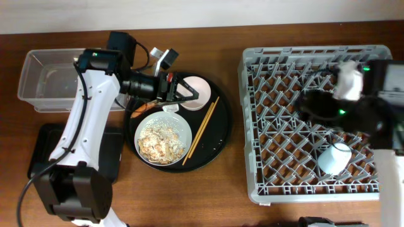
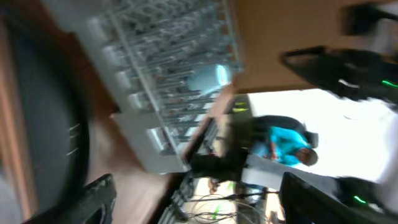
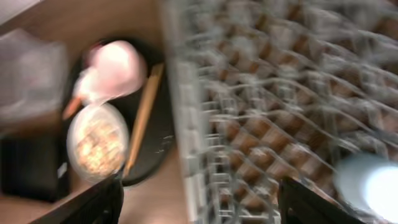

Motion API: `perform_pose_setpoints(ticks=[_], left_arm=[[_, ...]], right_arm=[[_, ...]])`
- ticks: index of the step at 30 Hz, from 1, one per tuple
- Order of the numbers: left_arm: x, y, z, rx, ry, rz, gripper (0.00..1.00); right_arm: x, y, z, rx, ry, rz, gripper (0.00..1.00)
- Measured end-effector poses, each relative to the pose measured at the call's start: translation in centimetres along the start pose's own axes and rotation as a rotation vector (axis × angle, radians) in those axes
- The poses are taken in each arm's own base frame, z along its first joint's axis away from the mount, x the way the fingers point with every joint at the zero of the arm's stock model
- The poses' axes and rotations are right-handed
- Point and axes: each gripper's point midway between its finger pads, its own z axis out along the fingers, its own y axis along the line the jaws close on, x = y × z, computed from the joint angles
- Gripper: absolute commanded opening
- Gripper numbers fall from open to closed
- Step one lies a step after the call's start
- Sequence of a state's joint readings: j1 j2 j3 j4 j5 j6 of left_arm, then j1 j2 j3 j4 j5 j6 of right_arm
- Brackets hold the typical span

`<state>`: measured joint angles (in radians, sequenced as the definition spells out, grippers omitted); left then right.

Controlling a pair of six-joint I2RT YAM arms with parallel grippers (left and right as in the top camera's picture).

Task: Sort waste into correct bins and load items into the dishwasher rack
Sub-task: 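Grasp the pink bowl with the right gripper and lift it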

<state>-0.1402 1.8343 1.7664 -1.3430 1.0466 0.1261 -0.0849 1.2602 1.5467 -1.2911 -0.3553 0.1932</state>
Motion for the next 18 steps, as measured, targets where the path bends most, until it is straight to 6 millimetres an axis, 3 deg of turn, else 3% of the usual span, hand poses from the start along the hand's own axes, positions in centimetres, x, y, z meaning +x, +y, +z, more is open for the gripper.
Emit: perform_pose_setpoints(ticks=[1,2,3,5,6,7,8,10,12,14,15,16,17,18], left_arm=[[-0.1,0.8,-0.3,-0.069,0.001,-0.020,0.73],[-0.4,2.6,-1.4,-0.248,-0.016,-0.050,0.74],[-0.6,3.4,-2.8,-0.378,-0.047,-0.075,0.80],[-0.9,3.2,-7.3,-0.628,-0.171,-0.095,0.99],[-0.8,2.2,-10.3,-0.750,-0.265,-0.081,1.00],[-0.3,0.6,-13.1,-0.832,-0.360,-0.065,0.99],[0.3,-0.3,-14.6,-0.876,-0.407,-0.059,0.99],[2.1,-2.2,-18.2,-0.992,-0.518,-0.050,0.99],[2.3,-2.3,-19.2,-1.035,-0.549,-0.054,0.99],[2.3,-2.0,-19.4,-1.053,-0.549,-0.064,0.99],[2.3,-1.9,-19.5,-1.059,-0.549,-0.066,0.99],[2.3,-1.8,-19.6,-1.064,-0.551,-0.069,0.99],[2.3,-1.8,-19.6,-1.067,-0.552,-0.070,0.99],[2.3,-1.8,-19.6,-1.068,-0.552,-0.070,0.99]], right_arm=[[-0.3,2.2,0.7,-0.047,-0.007,-0.072,0.66],[-0.1,5.7,2.3,-0.118,0.011,-0.174,0.65],[0.5,7.6,3.8,-0.144,0.045,-0.218,0.64],[0.9,9.8,7.1,-0.139,0.085,-0.271,0.63],[1.1,10.6,10.1,-0.095,0.108,-0.288,0.63],[1.7,11.1,13.1,-0.053,0.142,-0.298,0.63],[1.7,11.6,15.4,-0.040,0.147,-0.301,0.63],[1.6,12.8,23.5,-0.014,0.134,-0.330,0.62],[2.0,12.4,28.7,0.004,0.136,-0.303,0.61],[2.4,11.6,31.8,0.023,0.138,-0.255,0.61],[3.2,10.8,34.5,0.038,0.152,-0.224,0.60],[3.6,10.4,35.5,0.046,0.159,-0.215,0.51],[4.2,9.9,36.5,0.057,0.174,-0.204,0.30],[4.6,9.5,37.1,0.064,0.186,-0.200,0.24]])
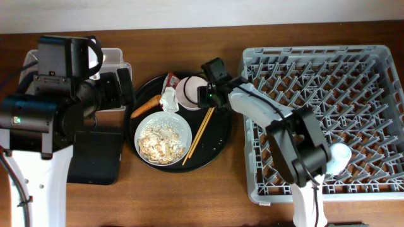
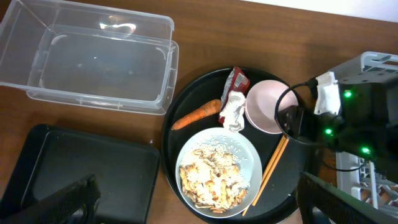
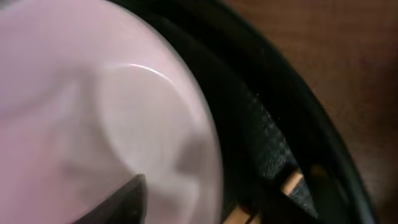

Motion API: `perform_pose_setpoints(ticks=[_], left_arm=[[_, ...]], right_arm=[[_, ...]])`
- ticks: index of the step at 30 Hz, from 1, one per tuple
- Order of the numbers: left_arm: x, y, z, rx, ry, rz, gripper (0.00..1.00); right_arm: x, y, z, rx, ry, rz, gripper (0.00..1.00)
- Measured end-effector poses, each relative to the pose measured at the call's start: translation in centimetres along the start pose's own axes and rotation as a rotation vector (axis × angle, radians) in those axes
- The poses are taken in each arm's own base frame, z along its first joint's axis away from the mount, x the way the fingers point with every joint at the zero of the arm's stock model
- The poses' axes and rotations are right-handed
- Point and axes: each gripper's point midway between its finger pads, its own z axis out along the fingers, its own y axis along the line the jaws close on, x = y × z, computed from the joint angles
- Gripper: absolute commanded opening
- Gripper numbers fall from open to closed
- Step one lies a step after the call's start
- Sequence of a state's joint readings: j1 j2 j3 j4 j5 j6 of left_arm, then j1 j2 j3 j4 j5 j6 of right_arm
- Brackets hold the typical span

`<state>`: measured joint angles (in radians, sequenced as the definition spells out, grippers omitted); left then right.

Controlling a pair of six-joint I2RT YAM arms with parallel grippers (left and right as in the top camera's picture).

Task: Sort waste into correct bins and load items into the dishwasher rack
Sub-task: 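Grasp the pink bowl with the right gripper and lift it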

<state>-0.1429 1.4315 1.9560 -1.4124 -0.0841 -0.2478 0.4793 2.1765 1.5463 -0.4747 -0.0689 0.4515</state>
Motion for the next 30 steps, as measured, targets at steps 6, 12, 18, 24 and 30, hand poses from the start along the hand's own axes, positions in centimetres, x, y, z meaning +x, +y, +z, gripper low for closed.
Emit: perform_pose_setpoints(ticks=[6,12,18,24,30], left_arm=[[0.0,0.0,0.0,-0.003,0.000,0.000,0.99],[0.0,0.1,0.0,-0.003,0.001,0.000,0.99],[0.0,0.1,0.0,-0.003,0.000,0.000,0.99],[0.0,0.1,0.0,-0.003,0.000,0.000,0.99],[0.0,0.1,0.0,-0.003,0.000,0.000,0.99]], right_arm=[[-0.4,0.1,-2.5,-0.003,-0.001,-0.028,0.04],[-4.1,-2.0,-17.4,0.092,-0.203,-0.047,0.04],[-2.3,-19.0,-32.6,0.814,-0.327,0.128,0.04],[-0.1,-29.8,-33.8,1.161,-0.262,0.341,0.04],[0.9,-32.0,-26.8,1.267,-0.049,0.238,0.04]])
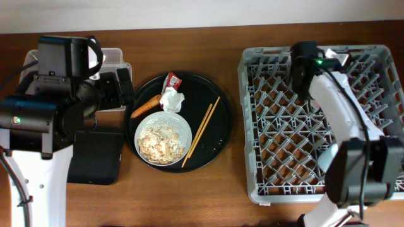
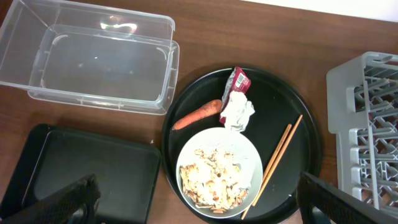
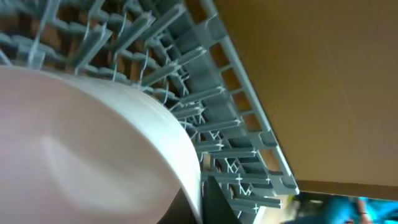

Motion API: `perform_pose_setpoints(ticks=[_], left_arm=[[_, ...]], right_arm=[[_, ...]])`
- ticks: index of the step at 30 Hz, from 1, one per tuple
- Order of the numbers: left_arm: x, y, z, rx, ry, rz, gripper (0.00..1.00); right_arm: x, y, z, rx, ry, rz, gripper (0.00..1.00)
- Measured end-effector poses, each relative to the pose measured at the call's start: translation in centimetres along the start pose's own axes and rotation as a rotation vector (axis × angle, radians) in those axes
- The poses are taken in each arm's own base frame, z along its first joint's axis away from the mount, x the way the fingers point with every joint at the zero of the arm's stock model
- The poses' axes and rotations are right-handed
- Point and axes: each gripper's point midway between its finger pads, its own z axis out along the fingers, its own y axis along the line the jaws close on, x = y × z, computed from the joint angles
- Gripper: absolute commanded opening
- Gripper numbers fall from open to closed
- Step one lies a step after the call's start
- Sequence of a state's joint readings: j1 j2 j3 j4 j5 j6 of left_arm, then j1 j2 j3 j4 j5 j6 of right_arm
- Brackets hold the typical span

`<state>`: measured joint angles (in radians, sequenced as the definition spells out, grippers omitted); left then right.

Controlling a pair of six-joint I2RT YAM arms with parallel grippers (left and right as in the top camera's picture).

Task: Sort waste into correct bins and load items into the dishwasher rack
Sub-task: 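Grasp the pink bowl with the right gripper and lift it, then place the pink bowl into the rack and release it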

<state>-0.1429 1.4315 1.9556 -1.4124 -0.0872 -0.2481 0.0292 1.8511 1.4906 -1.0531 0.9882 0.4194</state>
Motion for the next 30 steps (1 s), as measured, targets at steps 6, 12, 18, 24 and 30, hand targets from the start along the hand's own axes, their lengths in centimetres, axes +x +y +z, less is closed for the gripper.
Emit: perform_pose_setpoints(ticks=[6,12,18,24,30], left_arm=[[0.0,0.0,0.0,0.000,0.000,0.000,0.99],[0.0,0.0,0.0,0.000,0.000,0.000,0.99],[0.0,0.0,0.0,0.000,0.000,0.000,0.99],[0.0,0.0,0.0,0.000,0.000,0.000,0.99],[0.0,0.0,0.0,0.000,0.001,0.000,0.99]], right_arm=[[-0.4,3.3,-3.8,0.033,-0.127,-0.104,0.04],[0.3,5.6,-7.2,-0.006,-0.192,-0.185,0.04],[-1.6,3.3,-7.7,0.153,-0.290,-0.162,0.04],[-1.1,1.4,-3.4,0.147,-0.158,-0.108,0.04],[-0.6,2.7,-2.9,0.114,-0.134,-0.122,0.04]])
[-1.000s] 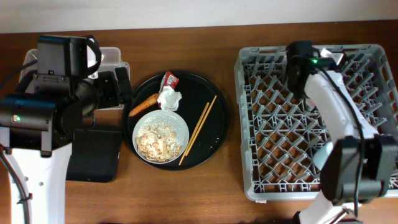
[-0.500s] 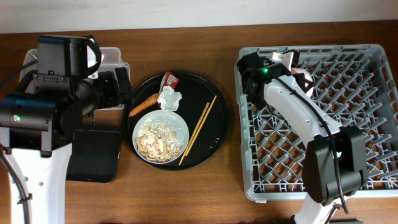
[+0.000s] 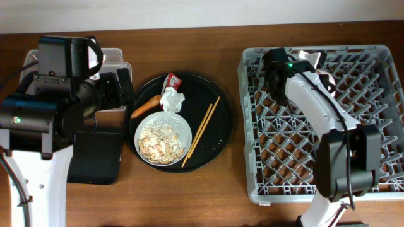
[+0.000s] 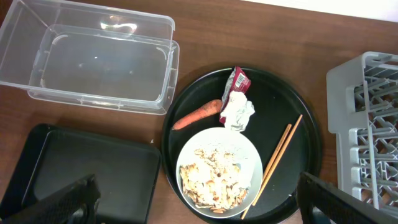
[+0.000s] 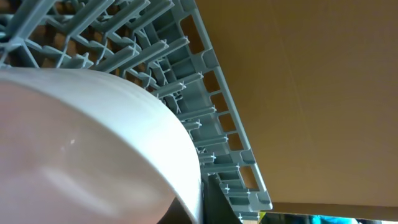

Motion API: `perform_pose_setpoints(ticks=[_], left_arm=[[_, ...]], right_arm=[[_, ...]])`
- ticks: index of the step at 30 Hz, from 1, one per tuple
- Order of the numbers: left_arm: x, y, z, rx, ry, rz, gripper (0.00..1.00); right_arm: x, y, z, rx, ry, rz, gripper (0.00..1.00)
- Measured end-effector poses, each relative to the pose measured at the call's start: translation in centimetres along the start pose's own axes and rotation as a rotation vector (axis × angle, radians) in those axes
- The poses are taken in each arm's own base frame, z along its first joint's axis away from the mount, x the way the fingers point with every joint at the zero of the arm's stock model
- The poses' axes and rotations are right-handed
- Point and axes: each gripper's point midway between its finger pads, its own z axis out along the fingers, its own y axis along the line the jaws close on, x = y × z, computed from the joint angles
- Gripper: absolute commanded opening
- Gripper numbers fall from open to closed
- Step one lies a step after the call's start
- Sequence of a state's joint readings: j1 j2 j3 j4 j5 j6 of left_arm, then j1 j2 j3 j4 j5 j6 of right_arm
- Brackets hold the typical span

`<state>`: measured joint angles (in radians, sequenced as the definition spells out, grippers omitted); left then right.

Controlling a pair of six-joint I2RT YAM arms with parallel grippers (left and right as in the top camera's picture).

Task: Sort waste into correct bins and load items into the dishwasher rack
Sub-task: 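Place the pink bowl into the rack and release it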

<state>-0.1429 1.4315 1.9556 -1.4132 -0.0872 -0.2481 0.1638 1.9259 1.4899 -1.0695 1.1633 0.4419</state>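
My right gripper (image 5: 202, 199) is shut on the rim of a pink bowl (image 5: 81, 143), held on edge over the far left part of the grey dishwasher rack (image 3: 315, 126). The bowl fills the left of the right wrist view. High over the table, my left gripper (image 4: 199, 208) is open and holds nothing. Below it the round black tray (image 4: 292, 124) carries a plate of food scraps (image 4: 217, 174), a carrot (image 4: 196, 114), a crumpled white paper (image 4: 238, 112), a red wrapper (image 4: 239, 79) and chopsticks (image 4: 277, 158).
A clear plastic bin (image 4: 93, 62) stands at the far left, with a black bin (image 4: 81, 174) in front of it. The rack's left edge (image 4: 348, 124) lies just right of the tray. The right arm (image 3: 315, 107) stretches across the rack.
My right gripper, still shut on the pink bowl, has shifted left along the rack's far side. The left arm and everything on the tray are unchanged.
At first my left gripper was at the pink bowl on the tray and the right arm was over the rack. Then the left arm stood raised by the bins and my right gripper was at the bowl. Later the bowl was off the tray, held over the rack.
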Motion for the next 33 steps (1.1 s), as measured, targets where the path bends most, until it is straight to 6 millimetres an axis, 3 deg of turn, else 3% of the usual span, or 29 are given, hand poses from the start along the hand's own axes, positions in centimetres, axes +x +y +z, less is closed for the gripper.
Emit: perform_pose_setpoints(ticks=[4,11,16,20,22,25,28,29,31,33], left_arm=[[0.0,0.0,0.0,0.000,0.000,0.000,0.99],[0.0,0.0,0.0,0.000,0.000,0.000,0.99],[0.0,0.0,0.0,0.000,0.000,0.000,0.99],[0.0,0.0,0.0,0.000,0.000,0.000,0.99],[0.0,0.0,0.0,0.000,0.000,0.000,0.99],[0.0,0.0,0.0,0.000,0.000,0.000,0.99],[0.0,0.0,0.0,0.000,0.000,0.000,0.99],[0.0,0.0,0.0,0.000,-0.001,0.000,0.99],[0.0,0.0,0.0,0.000,0.001,0.000,0.99],[0.0,0.0,0.0,0.000,0.000,0.000,0.99]], right_arm=[[0.5,0.2,0.4,0.040,0.009,-0.055,0.04],[-0.5,0.3,-1.7,0.082,-0.074,-0.085,0.04],[-0.5,-0.8,0.5,0.103,-0.032,-0.019,0.04],[-0.4,-0.5,0.7,0.078,-0.016,-0.010,0.04],[-0.4,-0.1,0.3,0.053,-0.016,-0.013,0.04],[-0.4,1.9,-2.5,-0.003,-0.062,-0.072,0.05],[0.0,3.1,-4.2,-0.038,-0.078,-0.127,0.46],[0.9,4.2,-5.1,-0.083,-0.066,-0.166,0.55],[2.6,5.0,-6.6,-0.136,-0.029,-0.228,0.60],[3.6,5.2,-7.5,-0.193,0.018,-0.250,0.72]])
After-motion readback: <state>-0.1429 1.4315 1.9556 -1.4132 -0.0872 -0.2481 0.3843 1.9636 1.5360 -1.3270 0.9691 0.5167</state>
